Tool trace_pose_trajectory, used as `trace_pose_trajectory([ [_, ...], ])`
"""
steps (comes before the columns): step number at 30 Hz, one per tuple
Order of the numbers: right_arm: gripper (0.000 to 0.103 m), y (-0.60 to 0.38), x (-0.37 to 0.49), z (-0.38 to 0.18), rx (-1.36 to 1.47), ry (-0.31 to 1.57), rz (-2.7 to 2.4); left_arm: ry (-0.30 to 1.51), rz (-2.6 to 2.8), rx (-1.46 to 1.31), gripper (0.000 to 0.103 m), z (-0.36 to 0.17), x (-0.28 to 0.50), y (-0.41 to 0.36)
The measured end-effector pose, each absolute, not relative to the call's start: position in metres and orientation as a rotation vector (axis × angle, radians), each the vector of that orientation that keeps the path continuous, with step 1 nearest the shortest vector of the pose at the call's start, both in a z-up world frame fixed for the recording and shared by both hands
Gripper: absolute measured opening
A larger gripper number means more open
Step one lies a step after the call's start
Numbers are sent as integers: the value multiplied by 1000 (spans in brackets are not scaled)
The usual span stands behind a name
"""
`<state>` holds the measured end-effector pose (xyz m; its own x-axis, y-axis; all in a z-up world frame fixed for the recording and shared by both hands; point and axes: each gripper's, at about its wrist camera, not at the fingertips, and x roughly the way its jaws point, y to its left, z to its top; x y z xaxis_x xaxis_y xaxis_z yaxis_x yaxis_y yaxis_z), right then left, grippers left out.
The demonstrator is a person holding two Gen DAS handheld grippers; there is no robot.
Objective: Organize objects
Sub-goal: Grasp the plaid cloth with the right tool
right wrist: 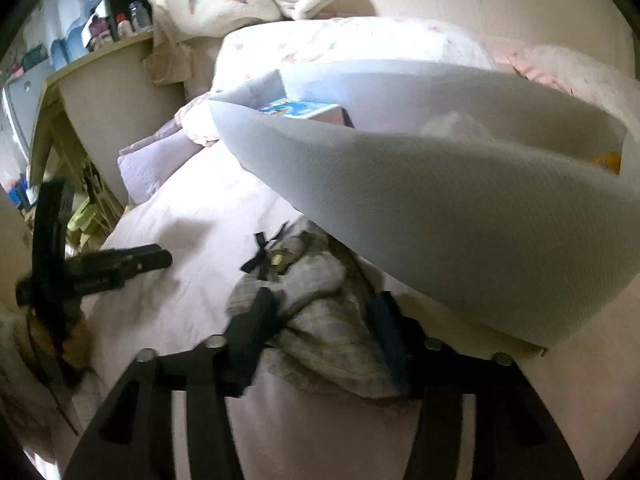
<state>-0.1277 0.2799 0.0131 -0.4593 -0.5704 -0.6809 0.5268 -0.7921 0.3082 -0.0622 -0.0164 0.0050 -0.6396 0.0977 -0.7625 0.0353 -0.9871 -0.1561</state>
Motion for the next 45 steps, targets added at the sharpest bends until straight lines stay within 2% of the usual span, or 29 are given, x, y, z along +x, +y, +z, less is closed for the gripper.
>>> trace_pose_trajectory([
  [3,64,286,-134,8,1103,-164,-2195,-162,2820,-1339,57,6,-64,-7],
  [6,65,283,-131,10,1093,-138,-2205,-114,2832,-1352,58,6,-64,-2],
  [13,66,281,-127,11,1091,-127,-2214,-105,2832,-1356,58,6,-65,-3],
  [28,80,270,-119,13,1098,-48,-2239,-90,2835,-1360,59,4,-64,-2],
  [33,80,272,-118,14,1097,-51,-2233,-73,2838,-1365,59,6,-64,0],
  [38,53,264,-103,24,1023,34,-2263,-54,2827,-1368,64,6,-65,2],
  [41,47,253,-91,31,959,175,-2296,-20,2807,-1378,72,5,-68,6],
  [43,44,252,-89,34,949,195,-2304,27,2816,-1388,73,5,-67,12],
  [45,36,255,-90,37,949,164,-2303,59,2823,-1393,74,6,-67,14],
])
